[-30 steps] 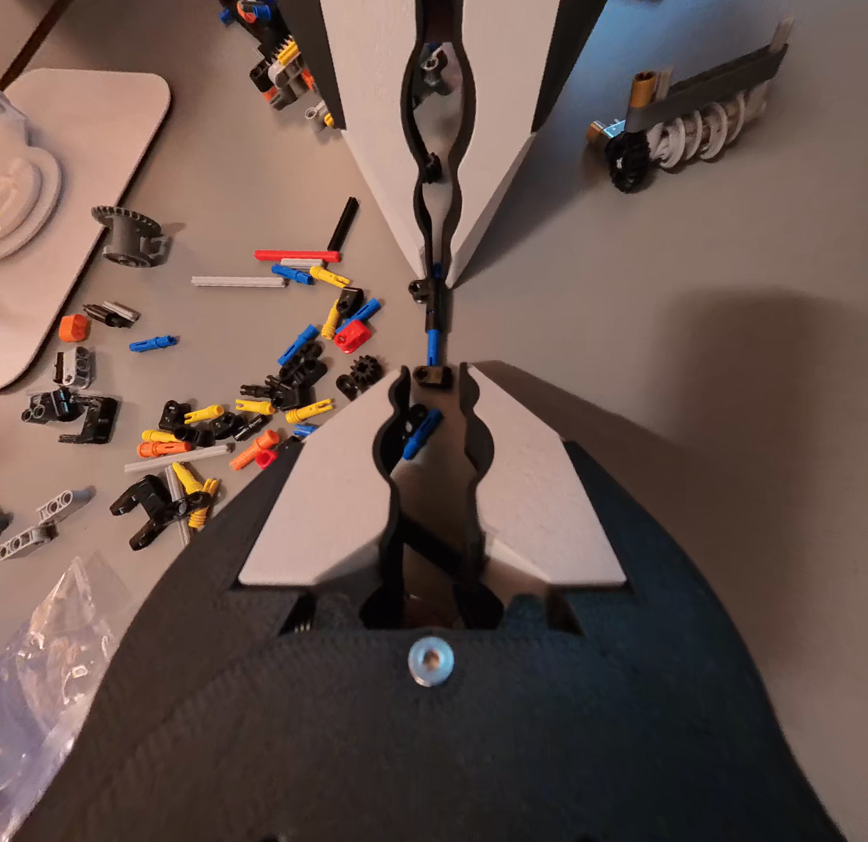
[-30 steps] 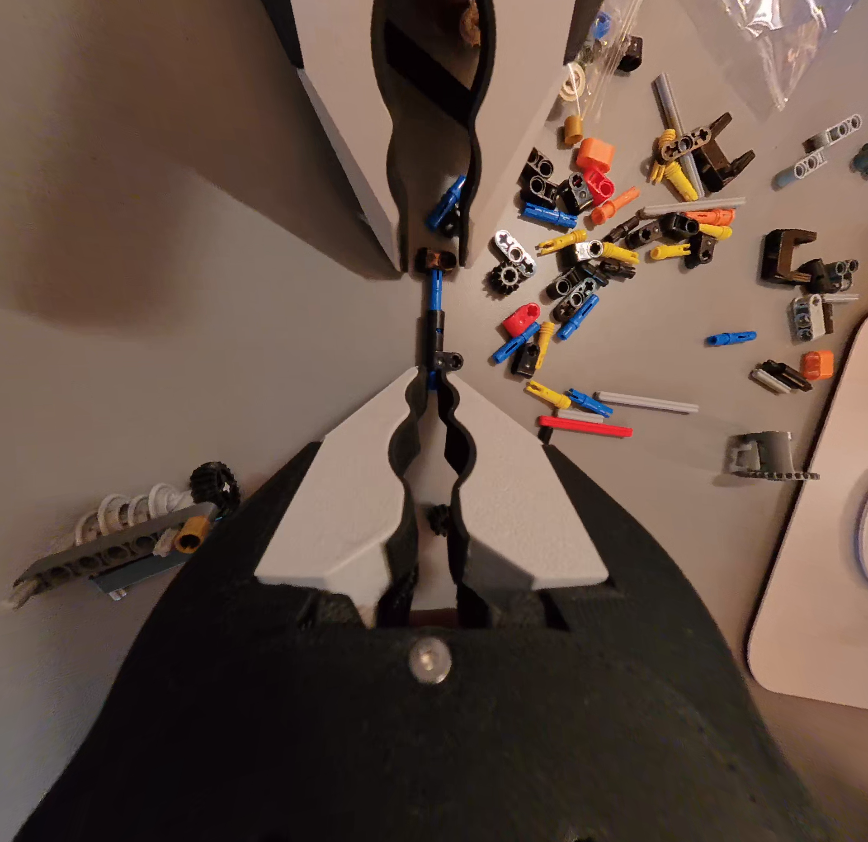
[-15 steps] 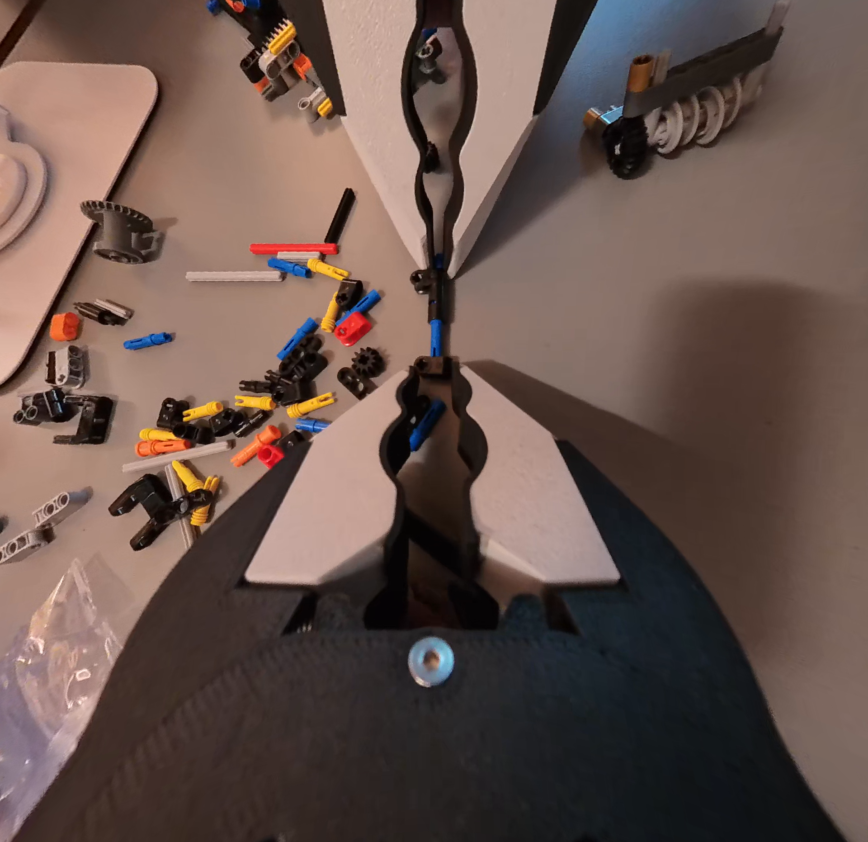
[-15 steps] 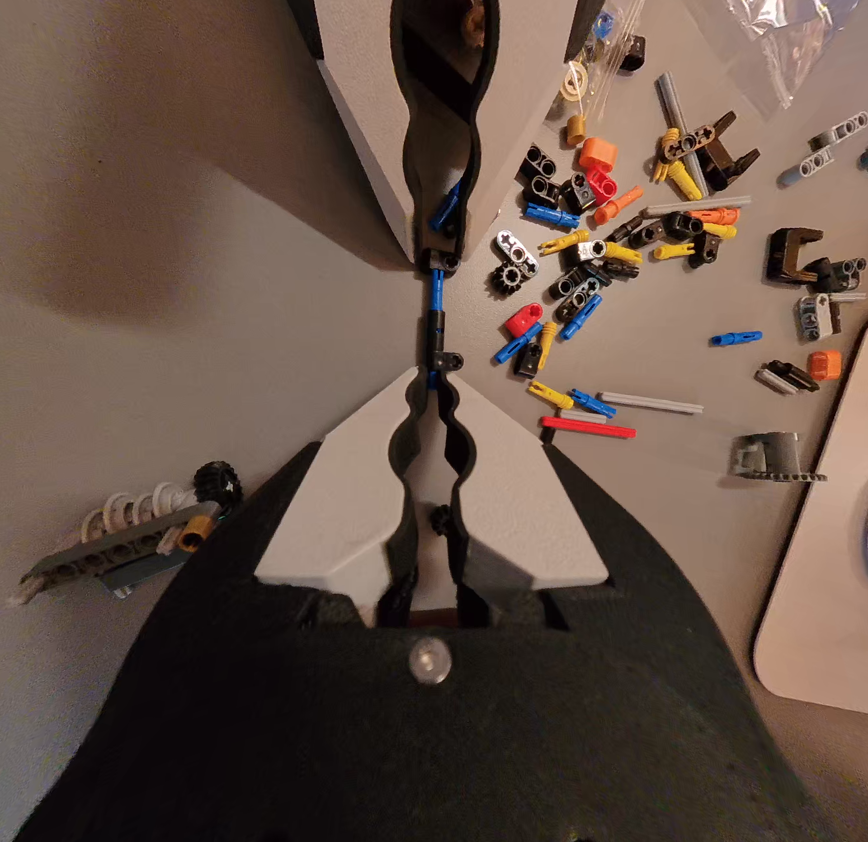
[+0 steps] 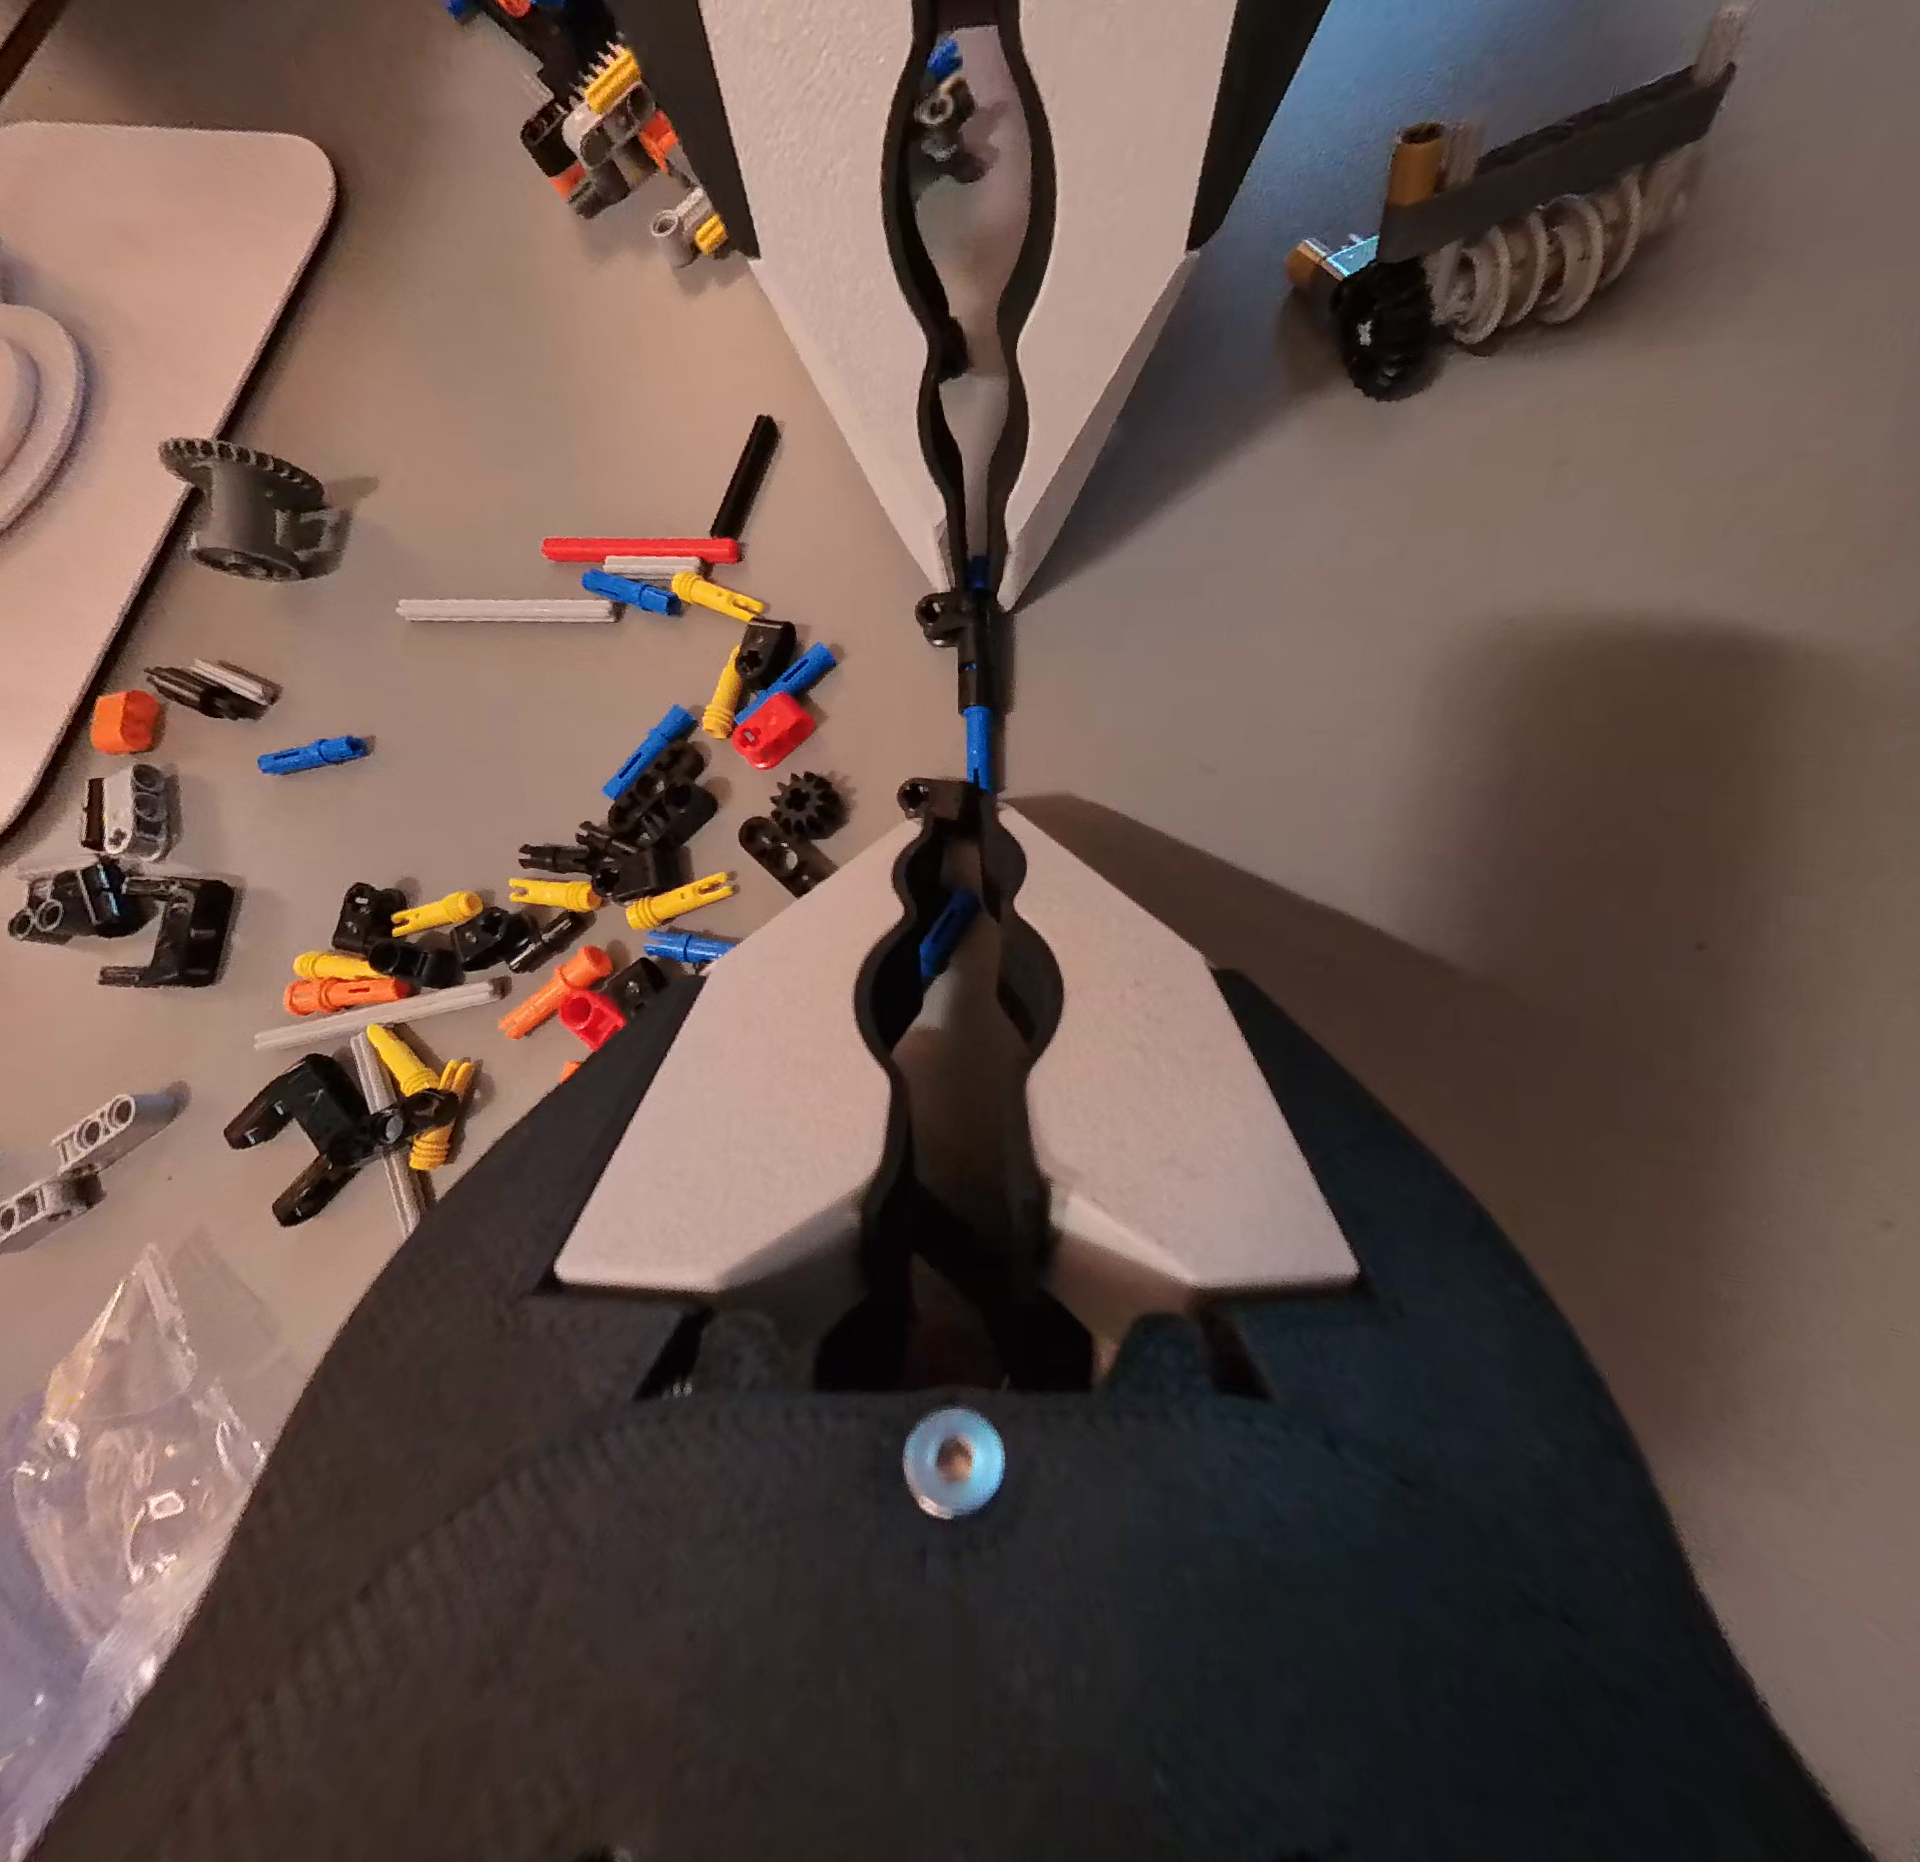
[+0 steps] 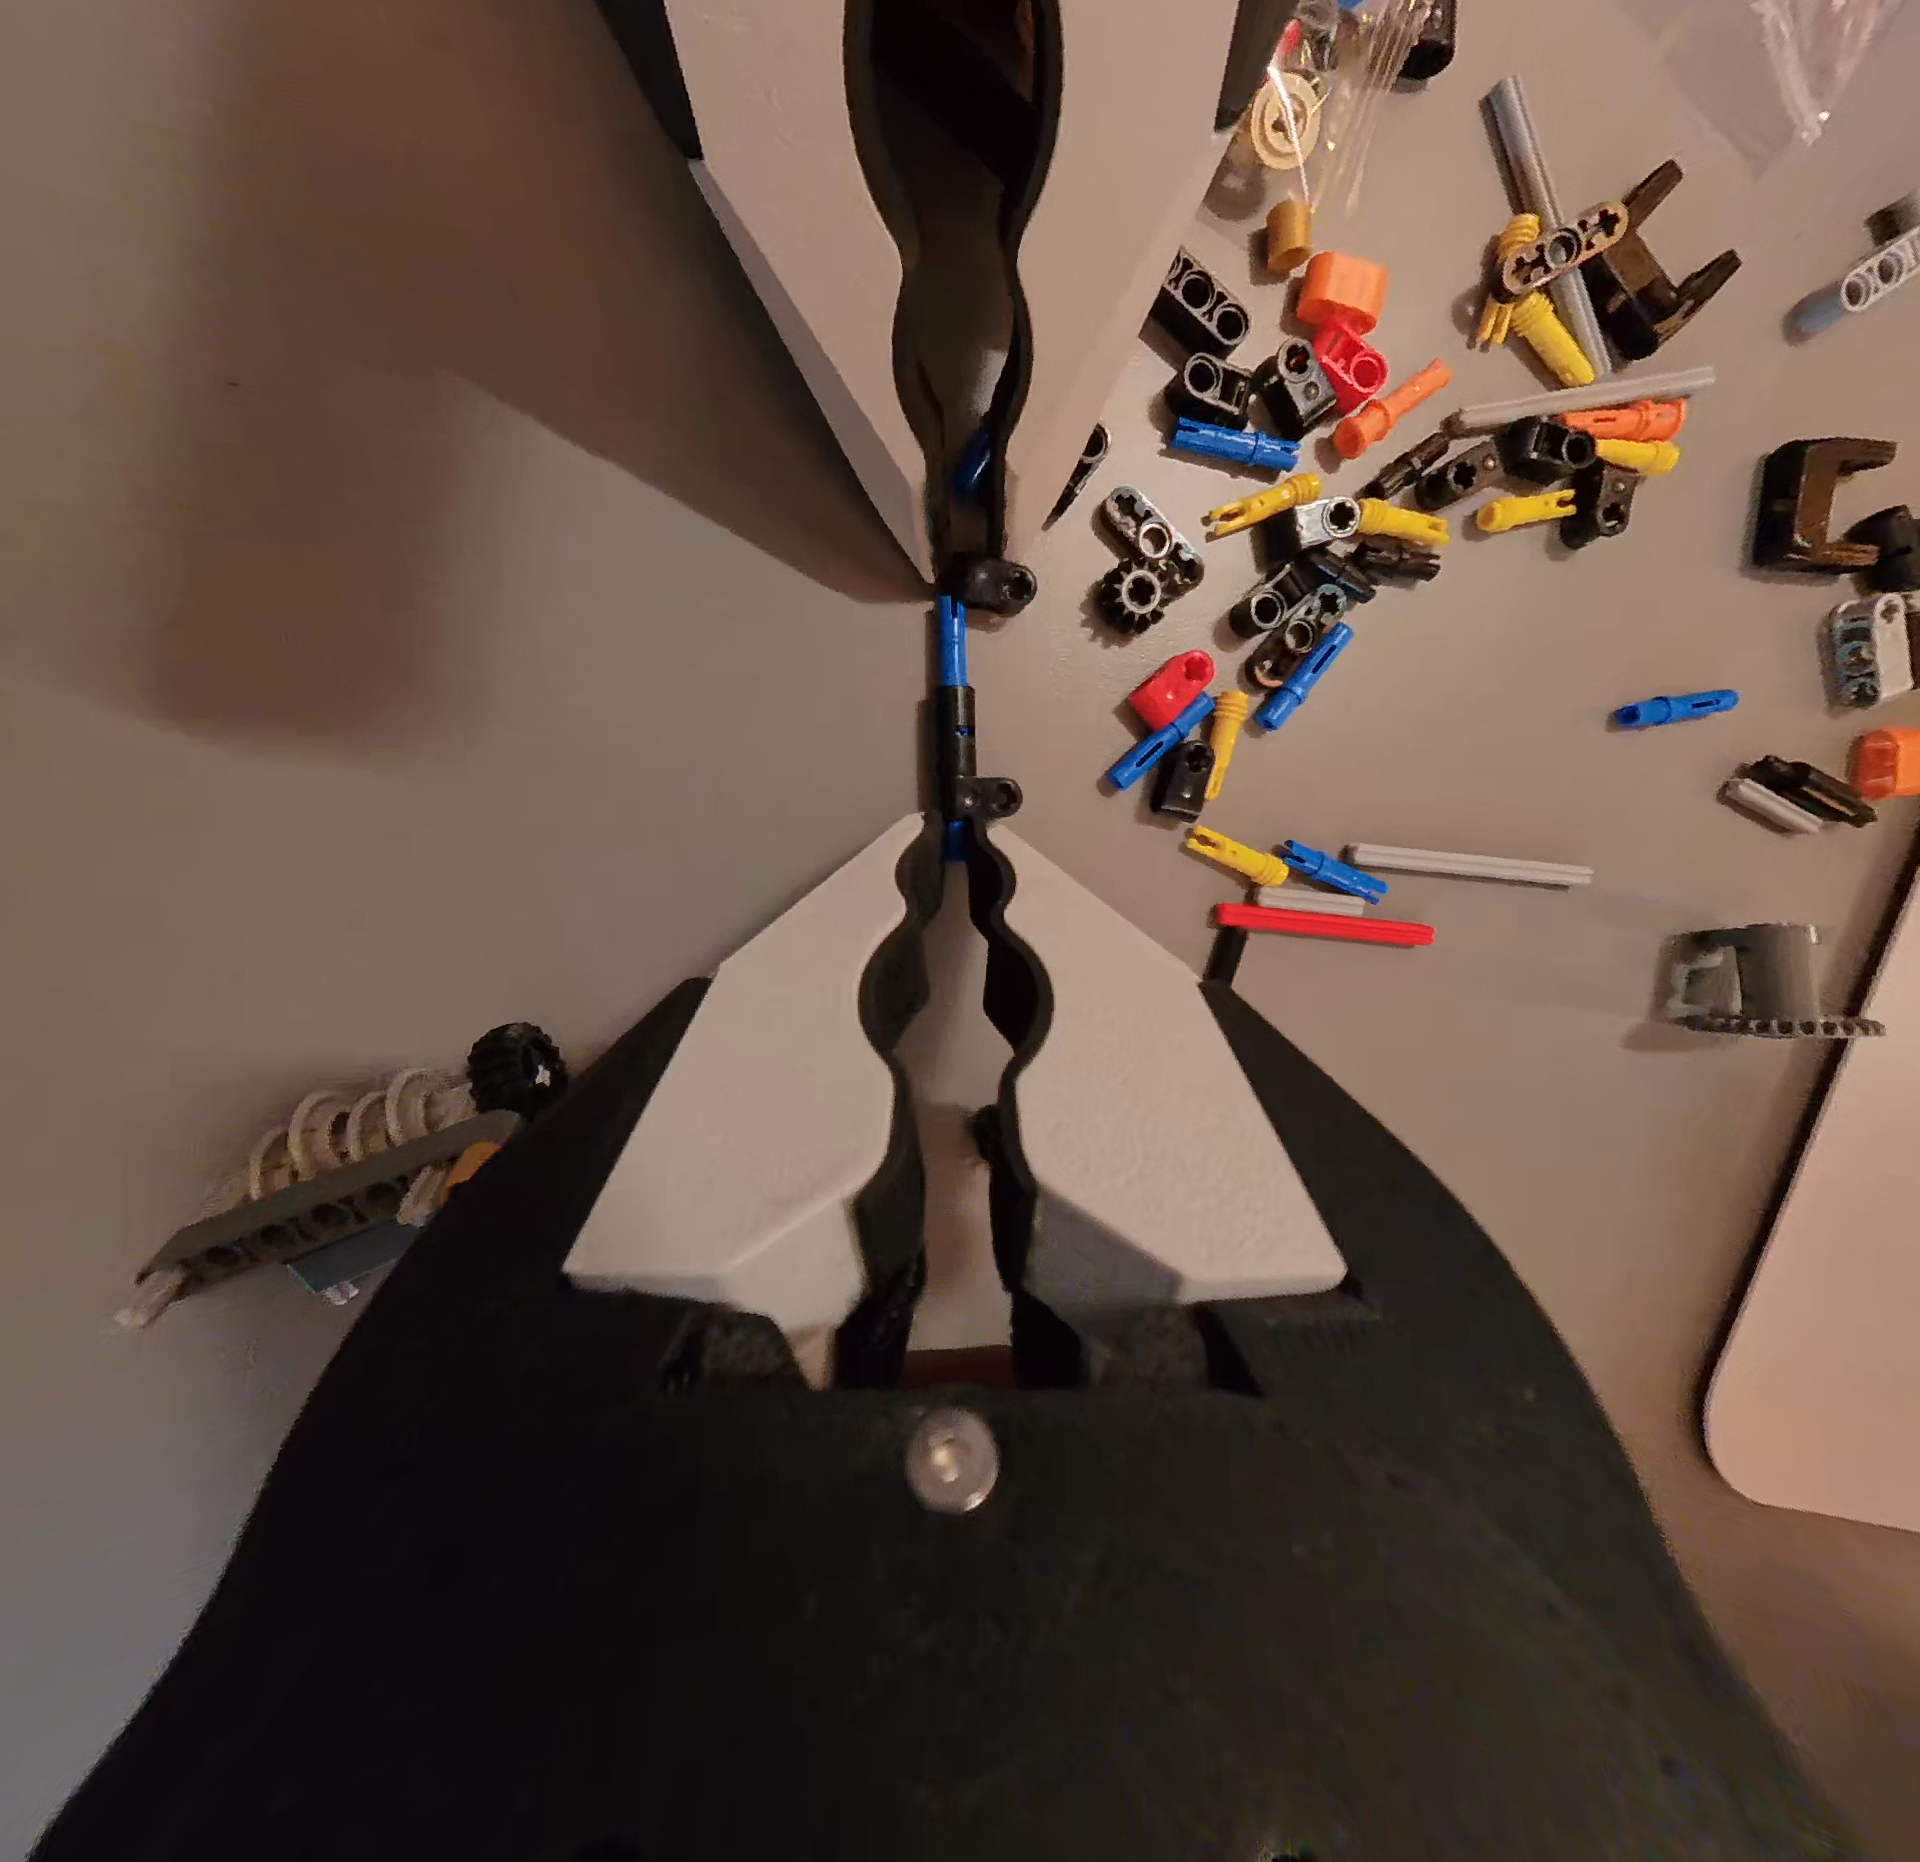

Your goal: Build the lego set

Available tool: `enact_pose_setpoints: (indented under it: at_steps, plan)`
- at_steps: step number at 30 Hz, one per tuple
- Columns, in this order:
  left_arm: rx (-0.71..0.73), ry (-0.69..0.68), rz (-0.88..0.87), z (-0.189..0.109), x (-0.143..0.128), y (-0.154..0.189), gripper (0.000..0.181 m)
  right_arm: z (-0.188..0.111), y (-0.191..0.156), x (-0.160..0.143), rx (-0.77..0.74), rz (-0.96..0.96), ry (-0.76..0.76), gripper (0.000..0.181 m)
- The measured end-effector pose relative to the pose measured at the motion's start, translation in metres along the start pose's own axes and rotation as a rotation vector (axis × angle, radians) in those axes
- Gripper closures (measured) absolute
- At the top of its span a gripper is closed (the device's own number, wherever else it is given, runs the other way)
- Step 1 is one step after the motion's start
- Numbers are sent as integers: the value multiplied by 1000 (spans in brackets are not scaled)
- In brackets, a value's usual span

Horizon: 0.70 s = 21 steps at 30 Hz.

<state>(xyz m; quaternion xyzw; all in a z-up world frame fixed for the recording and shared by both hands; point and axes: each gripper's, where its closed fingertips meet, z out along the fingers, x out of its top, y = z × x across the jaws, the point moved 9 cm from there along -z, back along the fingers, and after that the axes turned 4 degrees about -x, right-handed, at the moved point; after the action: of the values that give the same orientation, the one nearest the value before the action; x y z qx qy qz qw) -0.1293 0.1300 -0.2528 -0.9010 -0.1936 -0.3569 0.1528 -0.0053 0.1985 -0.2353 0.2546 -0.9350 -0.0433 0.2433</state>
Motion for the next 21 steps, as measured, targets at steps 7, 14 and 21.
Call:
enact_pose_setpoints:
  at_steps: [7, 14, 21]
  plan:
    - [-22, 2, -19, 0, 0, -2, 177, 0, 2, 0, 15, 6, -4, 180]
    - [-23, 1, -19, 0, 0, -2, 177, 1, 4, -1, 6, 22, -2, 180]
    - [-16, 0, -14, 1, 0, -1, 177, 1, 3, -2, -22, 56, 6, 180]
